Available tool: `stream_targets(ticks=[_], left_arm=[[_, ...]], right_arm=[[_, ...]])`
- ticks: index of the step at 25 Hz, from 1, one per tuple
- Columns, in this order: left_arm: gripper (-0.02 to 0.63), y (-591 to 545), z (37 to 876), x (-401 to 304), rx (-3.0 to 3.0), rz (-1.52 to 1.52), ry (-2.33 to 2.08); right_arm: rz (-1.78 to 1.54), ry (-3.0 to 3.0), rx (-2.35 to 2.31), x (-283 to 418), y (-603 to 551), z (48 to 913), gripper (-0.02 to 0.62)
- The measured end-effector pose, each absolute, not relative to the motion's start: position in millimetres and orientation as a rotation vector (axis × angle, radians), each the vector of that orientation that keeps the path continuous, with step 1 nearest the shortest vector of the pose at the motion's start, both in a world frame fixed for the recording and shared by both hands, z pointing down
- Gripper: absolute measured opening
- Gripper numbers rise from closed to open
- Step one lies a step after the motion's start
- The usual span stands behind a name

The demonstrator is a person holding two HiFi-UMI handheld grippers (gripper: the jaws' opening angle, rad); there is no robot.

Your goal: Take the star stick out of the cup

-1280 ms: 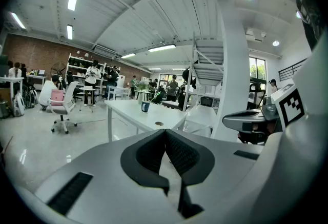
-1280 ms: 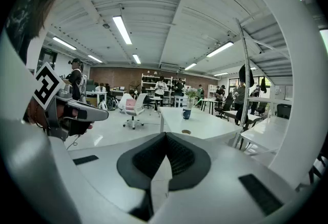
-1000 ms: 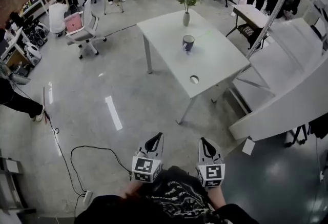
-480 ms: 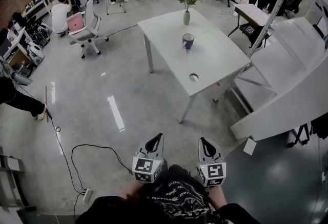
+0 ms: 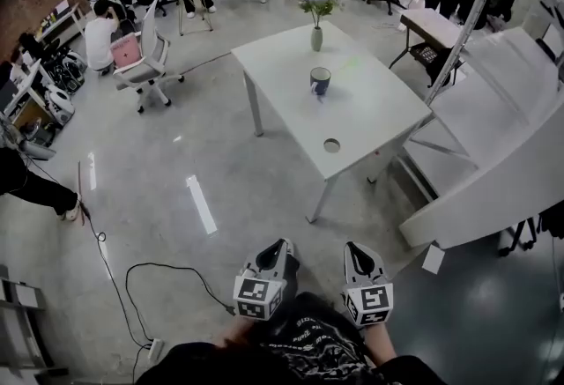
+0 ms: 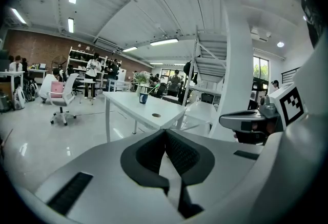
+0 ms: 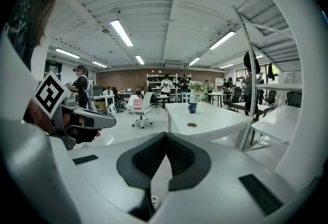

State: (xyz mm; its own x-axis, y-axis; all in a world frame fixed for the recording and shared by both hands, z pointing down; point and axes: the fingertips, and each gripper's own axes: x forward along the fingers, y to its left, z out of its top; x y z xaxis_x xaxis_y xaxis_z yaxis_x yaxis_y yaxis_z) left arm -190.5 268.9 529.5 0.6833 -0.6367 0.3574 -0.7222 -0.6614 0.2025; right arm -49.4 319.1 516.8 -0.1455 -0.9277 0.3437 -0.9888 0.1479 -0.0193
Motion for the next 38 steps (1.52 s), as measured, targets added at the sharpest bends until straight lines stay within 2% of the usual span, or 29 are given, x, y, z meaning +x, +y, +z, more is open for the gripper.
stream_targets(ticks=[16, 22, 38], left_arm=[[0.02, 27.7, 535.2, -117.8, 2.615, 0.351, -0.979], [0.02, -45.3, 537.7, -108.6, 2.635, 0.377, -0.945], [0.02, -129.5, 542.3, -66.2, 2.64, 0.393, -0.948]], right_arm=[[0.413, -2.111, 1.924, 15.8, 97.9, 527.1, 0.008], [0.431, -2.107, 1.951, 20.5, 25.4, 534.3, 0.008], [0.471, -2.125, 2.02, 70.7, -56.0, 541.7, 0.008]])
